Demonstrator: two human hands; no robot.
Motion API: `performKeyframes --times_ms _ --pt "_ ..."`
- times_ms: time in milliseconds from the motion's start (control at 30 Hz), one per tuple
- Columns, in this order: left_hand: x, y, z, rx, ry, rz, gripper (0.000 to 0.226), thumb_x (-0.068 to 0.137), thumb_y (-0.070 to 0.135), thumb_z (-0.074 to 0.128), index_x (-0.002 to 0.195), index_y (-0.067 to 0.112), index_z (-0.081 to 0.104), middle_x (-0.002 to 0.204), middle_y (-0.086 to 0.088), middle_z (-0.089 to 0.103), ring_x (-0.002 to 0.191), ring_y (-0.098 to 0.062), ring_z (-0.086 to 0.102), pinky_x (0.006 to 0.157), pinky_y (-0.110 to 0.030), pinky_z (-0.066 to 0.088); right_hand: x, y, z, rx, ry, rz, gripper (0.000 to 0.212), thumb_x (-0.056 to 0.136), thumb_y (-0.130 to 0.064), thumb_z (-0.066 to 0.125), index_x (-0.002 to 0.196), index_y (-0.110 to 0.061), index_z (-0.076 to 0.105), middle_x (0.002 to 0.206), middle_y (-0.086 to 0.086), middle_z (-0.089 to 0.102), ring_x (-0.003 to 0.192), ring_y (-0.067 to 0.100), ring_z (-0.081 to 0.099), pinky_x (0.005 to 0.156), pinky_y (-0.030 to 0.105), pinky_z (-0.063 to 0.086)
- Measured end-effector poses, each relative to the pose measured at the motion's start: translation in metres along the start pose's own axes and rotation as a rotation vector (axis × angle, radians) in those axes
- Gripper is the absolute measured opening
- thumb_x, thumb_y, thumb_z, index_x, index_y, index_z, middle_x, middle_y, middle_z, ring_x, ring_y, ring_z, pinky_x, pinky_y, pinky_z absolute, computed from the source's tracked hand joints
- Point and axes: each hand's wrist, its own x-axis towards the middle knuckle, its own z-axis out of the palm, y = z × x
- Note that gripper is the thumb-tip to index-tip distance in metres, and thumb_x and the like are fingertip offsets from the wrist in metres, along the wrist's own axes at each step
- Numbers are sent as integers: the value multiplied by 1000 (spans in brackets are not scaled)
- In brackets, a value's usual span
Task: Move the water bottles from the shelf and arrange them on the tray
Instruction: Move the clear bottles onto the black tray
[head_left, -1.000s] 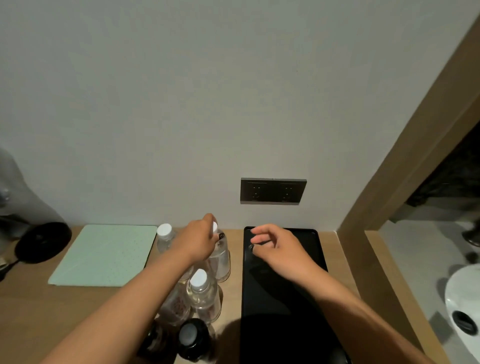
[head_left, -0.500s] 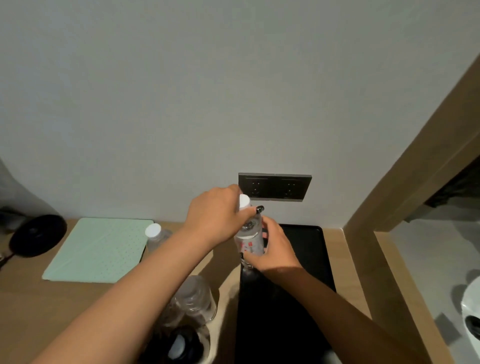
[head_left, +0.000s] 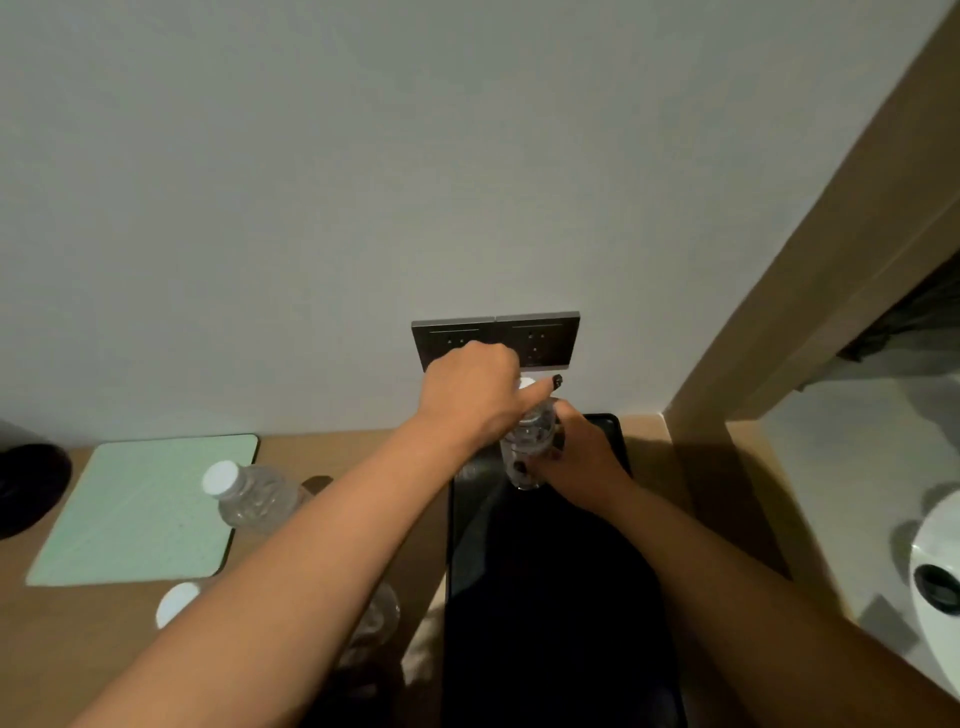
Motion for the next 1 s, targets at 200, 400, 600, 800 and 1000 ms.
performKeyframes --times_ms 200,400,600,800,1000 --pt "2 -15 1 -245 78 -67 28 89 44 50 77 22 64 73 5 68 78 -21 64 66 -32 49 9 18 6 46 -3 13 62 78 -24 75 132 -24 45 127 -3 57 114 11 53 97 28 41" --pt "-31 -82 -17 -610 110 -257 14 89 31 58 82 22 67 73 7 74 71 -6 71 78 -34 58 14 25 12 41 19 0 65 79 -18 74 136 -19 43 126 -2 56 118 14 51 97 26 40" --pt "-85 -168 -40 -454 180 -417 7 87 20 64 91 26 67 102 7 71 98 -14 65 85 -30 48 10 21 22 47 35 29 68 84 -7 68 142 -16 35 134 7 53 120 15 48 98 26 37" --pt "-126 -207 -31 -635 -176 -653 31 86 44 65 111 25 62 122 -1 61 110 -23 57 87 -40 48 7 11 27 -196 -65 365 82 76 -16 76 143 -12 28 141 15 48 128 32 48 107 39 38" --pt "-139 -203 -2 -604 -12 -642 40 70 41 81 102 24 63 97 5 65 92 -21 62 80 -42 55 -19 -11 54 -433 -282 539 61 77 -23 72 132 -11 47 123 11 58 106 22 60 94 35 52"
